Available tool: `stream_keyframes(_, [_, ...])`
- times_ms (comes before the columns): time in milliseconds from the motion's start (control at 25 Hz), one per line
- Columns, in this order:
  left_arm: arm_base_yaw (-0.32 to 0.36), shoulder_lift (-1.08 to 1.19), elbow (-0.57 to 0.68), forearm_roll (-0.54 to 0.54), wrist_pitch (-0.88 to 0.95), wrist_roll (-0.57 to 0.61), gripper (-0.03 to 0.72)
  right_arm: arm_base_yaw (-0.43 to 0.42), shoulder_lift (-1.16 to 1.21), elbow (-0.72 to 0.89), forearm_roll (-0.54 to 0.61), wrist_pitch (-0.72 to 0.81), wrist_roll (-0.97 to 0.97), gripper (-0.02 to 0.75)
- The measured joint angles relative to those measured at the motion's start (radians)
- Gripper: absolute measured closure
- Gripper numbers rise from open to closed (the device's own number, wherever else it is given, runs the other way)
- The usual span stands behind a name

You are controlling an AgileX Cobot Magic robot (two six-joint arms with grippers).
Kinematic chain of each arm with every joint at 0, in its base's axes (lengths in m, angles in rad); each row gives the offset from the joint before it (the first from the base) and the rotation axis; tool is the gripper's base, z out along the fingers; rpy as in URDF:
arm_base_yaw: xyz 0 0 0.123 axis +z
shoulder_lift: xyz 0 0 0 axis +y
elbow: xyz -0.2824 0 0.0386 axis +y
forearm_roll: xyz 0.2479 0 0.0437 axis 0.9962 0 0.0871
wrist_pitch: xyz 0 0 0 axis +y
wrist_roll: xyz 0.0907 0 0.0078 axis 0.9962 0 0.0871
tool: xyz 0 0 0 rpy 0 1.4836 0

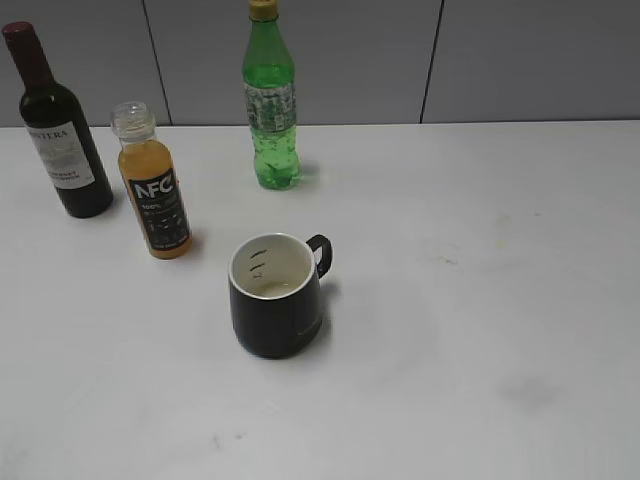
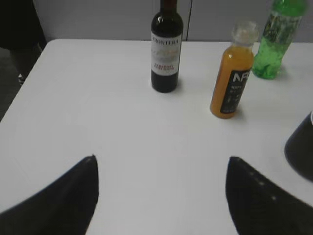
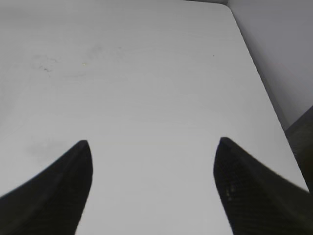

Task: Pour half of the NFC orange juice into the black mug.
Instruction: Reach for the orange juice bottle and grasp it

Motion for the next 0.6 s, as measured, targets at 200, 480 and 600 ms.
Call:
stream_keyframes(200, [0.000,0.121,0.000,-0.033,-0.196,0.016,0.068,0.000,0.000,0.000,0.000,0.000,0.000,0.150])
stream_keyframes(480, [0.000,0.229,0.097,-0.095,-0.584,0.047,0.069,0.000,0.000,0.000,0.000,0.000,0.000,0.150])
stream_keyframes(600, [0.000,0.258,0.171,-0.109,-0.742,0.048,0.071,0.000,0.000,0.000,0.000,0.000,0.000,0.150])
